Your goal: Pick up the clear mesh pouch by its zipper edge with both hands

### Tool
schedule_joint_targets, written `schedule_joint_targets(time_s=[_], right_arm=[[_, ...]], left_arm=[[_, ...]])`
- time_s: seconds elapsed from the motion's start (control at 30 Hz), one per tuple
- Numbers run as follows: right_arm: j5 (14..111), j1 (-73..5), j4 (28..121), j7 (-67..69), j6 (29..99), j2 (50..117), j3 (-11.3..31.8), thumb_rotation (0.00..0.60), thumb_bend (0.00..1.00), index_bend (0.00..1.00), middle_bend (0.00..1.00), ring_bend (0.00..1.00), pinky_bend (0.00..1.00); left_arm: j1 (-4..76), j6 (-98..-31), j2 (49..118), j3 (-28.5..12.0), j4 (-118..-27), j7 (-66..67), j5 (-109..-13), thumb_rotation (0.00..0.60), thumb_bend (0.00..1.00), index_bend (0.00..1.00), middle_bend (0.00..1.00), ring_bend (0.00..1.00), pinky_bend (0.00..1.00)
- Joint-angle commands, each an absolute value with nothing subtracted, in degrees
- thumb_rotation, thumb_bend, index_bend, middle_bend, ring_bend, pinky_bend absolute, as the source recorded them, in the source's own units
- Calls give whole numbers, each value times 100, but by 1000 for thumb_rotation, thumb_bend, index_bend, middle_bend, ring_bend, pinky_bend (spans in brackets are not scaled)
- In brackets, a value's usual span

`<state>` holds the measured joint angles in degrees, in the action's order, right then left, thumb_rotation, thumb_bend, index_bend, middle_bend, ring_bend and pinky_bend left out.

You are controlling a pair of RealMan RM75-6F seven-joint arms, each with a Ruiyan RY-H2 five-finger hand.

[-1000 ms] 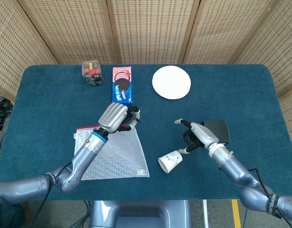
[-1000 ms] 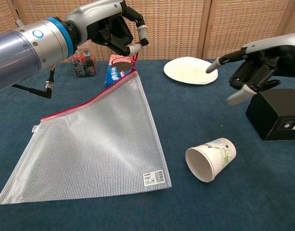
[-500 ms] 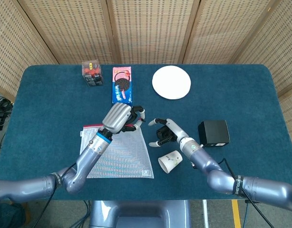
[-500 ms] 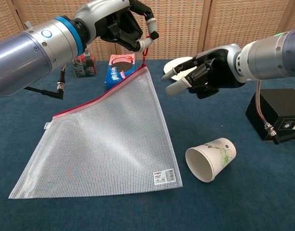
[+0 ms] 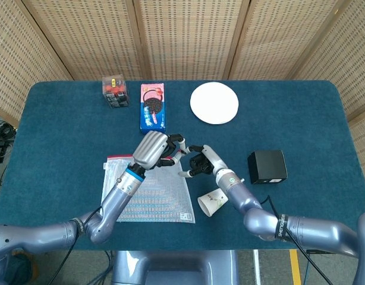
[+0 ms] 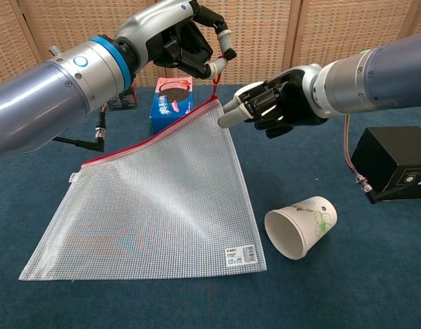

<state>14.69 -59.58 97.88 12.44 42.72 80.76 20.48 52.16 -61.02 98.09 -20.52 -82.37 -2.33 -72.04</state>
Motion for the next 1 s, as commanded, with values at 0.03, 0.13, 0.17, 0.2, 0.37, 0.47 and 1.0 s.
schedule_joint_targets(time_s=[0.03,0.13,0.17,0.2,0.37,0.47,1.0], right_arm=[[1399,-6000,9751,1184,4373,8158,2058,600,179,461,913,904,1000],[1298,-6016,9718,1175,4442,8241,2104,600,220,494,921,904,1000],[1261,-6019,9704,1178,4467,8272,2129,600,232,497,923,904,1000],[1240,-6021,9695,1173,4492,8301,2146,600,245,500,923,904,1000],[1194,-6007,9672,1141,4481,8391,2193,600,312,518,925,906,1000],[1191,-5995,9643,1112,4506,8440,2219,600,354,542,926,906,1000],[1214,-5887,9644,1040,4480,8614,2410,600,519,595,943,914,1000]], left_arm=[[5219,-6119,9830,-2052,-8230,-249,-7206,600,776,949,941,980,1000],[5219,-6148,9857,-2046,-8221,-256,-7214,600,775,949,941,980,1000],[5218,-6159,9866,-2042,-8216,-257,-7219,600,775,949,941,980,1000],[5214,-6170,9877,-2040,-8211,-265,-7217,600,776,949,941,980,1000],[5205,-6202,9916,-2035,-8189,-318,-7220,600,776,949,941,981,1000],[5201,-6219,9919,-2036,-8198,-331,-7228,600,775,949,941,980,1000],[5182,-6269,9966,-2010,-8209,-378,-7248,600,776,949,941,980,1000]])
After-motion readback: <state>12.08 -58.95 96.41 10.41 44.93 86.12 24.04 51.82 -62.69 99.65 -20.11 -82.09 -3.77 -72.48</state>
